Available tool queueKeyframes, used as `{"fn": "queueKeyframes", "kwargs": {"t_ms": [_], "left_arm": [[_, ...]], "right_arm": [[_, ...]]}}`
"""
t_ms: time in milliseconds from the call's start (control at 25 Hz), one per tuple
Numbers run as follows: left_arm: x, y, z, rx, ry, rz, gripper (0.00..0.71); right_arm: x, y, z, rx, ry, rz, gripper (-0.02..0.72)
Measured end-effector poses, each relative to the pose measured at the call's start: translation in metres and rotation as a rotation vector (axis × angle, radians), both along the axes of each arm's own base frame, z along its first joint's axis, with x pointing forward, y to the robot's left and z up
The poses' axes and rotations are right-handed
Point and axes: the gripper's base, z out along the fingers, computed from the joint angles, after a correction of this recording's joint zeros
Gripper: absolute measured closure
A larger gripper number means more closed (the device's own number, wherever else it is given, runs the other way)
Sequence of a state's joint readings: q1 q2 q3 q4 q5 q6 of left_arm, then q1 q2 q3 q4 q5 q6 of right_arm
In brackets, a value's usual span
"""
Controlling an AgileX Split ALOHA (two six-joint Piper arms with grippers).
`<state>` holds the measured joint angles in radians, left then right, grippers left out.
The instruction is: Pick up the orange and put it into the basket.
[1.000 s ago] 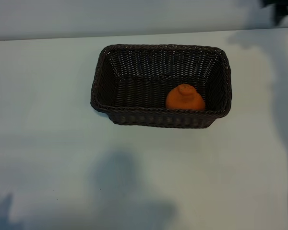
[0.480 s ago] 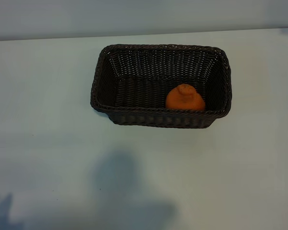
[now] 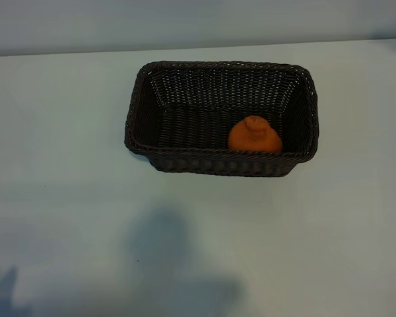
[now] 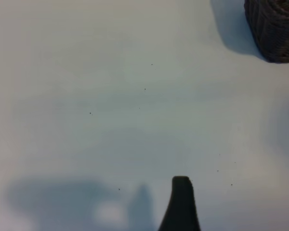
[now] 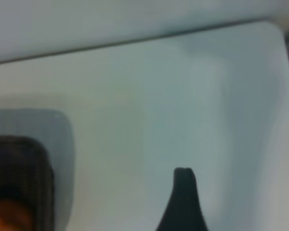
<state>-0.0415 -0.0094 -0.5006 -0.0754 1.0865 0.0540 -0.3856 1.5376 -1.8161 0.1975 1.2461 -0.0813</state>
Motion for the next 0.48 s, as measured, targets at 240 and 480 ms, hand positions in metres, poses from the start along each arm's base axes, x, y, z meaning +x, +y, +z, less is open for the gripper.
{"fn": "queueKeyframes", "kwargs": {"t_ms": [240,480], "left_arm": [[0.000,0.000,0.000,0.000,0.000,0.000,0.118],[0.000,0.000,0.000,0.000,0.000,0.000,0.118]], "right_arm": [[-0.066,0.027,0.027,-0.057,-0.097,0.016,0.155],[-0.137,0.056,0.051,-0.110,-0.236,0.017,0.155]]}}
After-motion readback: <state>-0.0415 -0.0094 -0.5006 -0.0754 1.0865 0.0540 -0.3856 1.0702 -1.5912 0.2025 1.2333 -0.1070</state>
